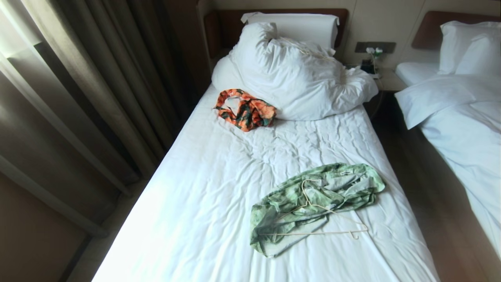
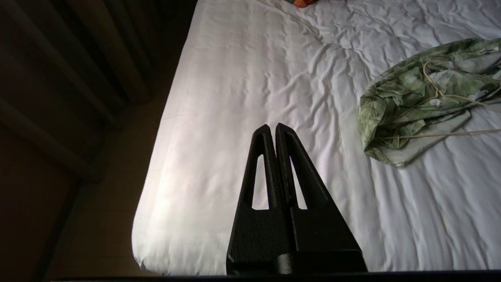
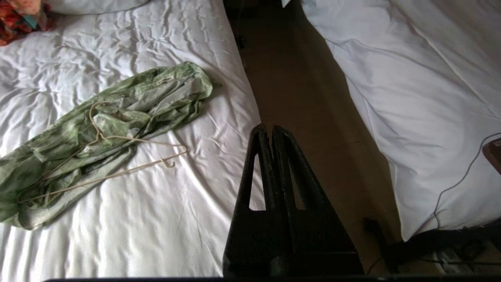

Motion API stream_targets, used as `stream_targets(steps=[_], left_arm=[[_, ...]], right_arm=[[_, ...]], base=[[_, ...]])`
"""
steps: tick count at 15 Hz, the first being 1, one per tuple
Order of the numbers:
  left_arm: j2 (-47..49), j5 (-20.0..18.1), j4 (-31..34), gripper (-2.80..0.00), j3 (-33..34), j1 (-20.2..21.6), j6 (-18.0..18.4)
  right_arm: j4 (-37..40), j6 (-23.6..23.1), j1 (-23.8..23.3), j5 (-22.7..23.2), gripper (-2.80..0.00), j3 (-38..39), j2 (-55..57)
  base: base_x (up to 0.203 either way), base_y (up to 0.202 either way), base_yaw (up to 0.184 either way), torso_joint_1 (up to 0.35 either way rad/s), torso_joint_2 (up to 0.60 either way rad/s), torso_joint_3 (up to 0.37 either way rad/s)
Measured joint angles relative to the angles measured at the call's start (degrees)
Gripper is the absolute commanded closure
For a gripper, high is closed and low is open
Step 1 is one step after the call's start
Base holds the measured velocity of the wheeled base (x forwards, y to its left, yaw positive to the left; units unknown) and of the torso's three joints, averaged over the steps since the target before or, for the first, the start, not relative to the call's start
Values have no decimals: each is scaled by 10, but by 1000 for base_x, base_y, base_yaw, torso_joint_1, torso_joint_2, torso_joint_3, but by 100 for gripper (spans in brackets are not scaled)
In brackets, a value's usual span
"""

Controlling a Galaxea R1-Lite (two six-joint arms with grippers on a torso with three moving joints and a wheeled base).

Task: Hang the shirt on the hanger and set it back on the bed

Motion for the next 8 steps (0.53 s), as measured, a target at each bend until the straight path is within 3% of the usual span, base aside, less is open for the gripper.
stream_targets(steps=[4, 8], left_arm=[[-21, -2, -38, 0, 61, -4, 56], [-24, -35, -137, 0, 113, -5, 78]], right_arm=[[-56, 14, -10, 123, 0, 114, -104], [-228, -5, -11, 179, 0, 277, -128]], base=[[0, 0, 0, 0, 0, 0], [0, 0, 0, 0, 0, 0]])
